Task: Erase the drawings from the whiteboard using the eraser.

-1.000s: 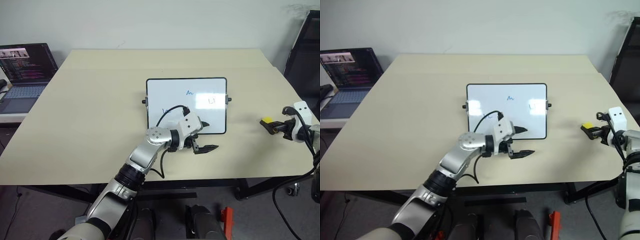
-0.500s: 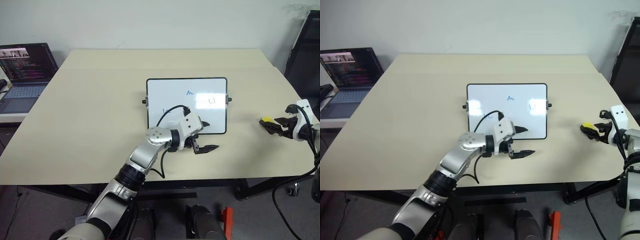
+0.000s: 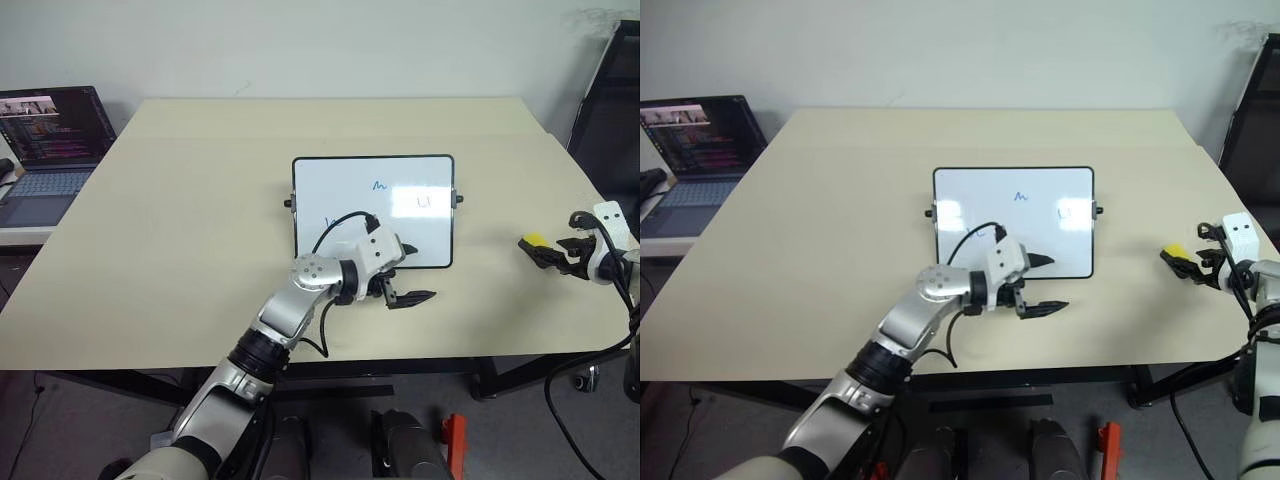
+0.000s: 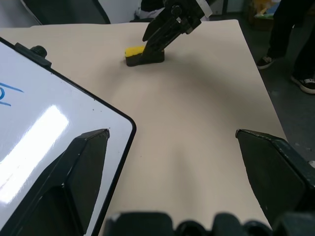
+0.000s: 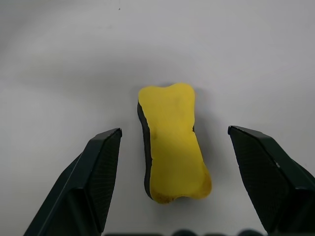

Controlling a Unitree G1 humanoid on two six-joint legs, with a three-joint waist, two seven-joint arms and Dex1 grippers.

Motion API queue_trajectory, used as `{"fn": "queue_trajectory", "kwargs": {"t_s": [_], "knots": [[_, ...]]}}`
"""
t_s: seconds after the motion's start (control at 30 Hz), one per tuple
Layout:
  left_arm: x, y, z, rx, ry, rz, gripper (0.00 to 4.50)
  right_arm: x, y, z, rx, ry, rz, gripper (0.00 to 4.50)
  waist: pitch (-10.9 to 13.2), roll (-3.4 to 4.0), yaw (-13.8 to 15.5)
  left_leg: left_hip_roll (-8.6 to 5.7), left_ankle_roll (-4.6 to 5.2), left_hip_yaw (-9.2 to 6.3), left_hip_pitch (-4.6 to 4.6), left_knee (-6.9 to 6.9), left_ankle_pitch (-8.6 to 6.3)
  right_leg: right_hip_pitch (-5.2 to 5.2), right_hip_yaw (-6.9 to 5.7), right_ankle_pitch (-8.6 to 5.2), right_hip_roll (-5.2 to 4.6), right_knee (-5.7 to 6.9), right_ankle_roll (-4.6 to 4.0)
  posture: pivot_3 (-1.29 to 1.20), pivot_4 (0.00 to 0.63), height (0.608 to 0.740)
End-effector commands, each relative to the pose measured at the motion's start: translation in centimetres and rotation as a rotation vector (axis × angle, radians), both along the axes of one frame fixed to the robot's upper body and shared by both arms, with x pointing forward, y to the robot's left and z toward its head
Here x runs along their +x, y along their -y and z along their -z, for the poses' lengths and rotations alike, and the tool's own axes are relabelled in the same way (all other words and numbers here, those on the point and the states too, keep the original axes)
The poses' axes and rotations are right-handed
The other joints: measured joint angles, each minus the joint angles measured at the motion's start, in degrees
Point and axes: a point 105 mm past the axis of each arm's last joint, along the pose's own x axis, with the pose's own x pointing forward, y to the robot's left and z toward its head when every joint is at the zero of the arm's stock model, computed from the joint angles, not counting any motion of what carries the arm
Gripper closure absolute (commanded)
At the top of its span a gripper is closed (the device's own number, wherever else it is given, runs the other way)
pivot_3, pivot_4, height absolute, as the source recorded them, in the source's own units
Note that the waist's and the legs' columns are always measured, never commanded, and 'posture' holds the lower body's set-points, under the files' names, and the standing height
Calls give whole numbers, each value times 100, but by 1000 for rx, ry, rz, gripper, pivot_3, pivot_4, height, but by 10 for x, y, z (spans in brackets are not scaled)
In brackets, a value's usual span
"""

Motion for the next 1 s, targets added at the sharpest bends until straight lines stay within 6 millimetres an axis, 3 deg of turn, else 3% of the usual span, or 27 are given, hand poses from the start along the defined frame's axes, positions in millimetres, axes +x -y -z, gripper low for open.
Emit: {"fn": "queue_trajectory", "kwargs": {"t_s": [0.03, 0.33, 0.43, 0.67, 1.0], "knots": [[-3, 2, -9, -15, 38, 12, 0, 4, 1, -13, -17, 39, -6, 730, 0, 0, 2, 0, 0, 0, 0, 0, 0, 0, 0, 0, 0, 0, 0, 0, 150, 740], [-3, -1, -9, -12, 43, 4, 0, 5, -1, -8, 6, 42, 10, 730, 0, 0, -1, 0, 0, 0, 0, 0, 0, 0, 1, 0, 0, 0, 0, 0, 150, 740], [-1, -4, -9, -5, 47, -5, 0, 5, -1, -7, 10, 42, 12, 1343, 0, 0, -1, 0, 0, 0, 0, 0, 0, 0, 0, 0, 0, 0, 0, 0, 150, 740], [0, -5, -9, -3, 49, -10, 0, 5, -5, -3, 16, 28, -10, 3608, 0, 0, -2, 0, 0, 0, 0, 0, 0, 0, 0, 0, 0, 0, 0, 0, 150, 740], [1, -8, -9, 0, 48, -22, 0, 6, -10, 0, 28, 27, -25, 3685, 0, 0, -6, 1, 0, 0, 2, 1, 0, 0, 0, 0, 0, 2, 0, 0, 150, 740]]}}
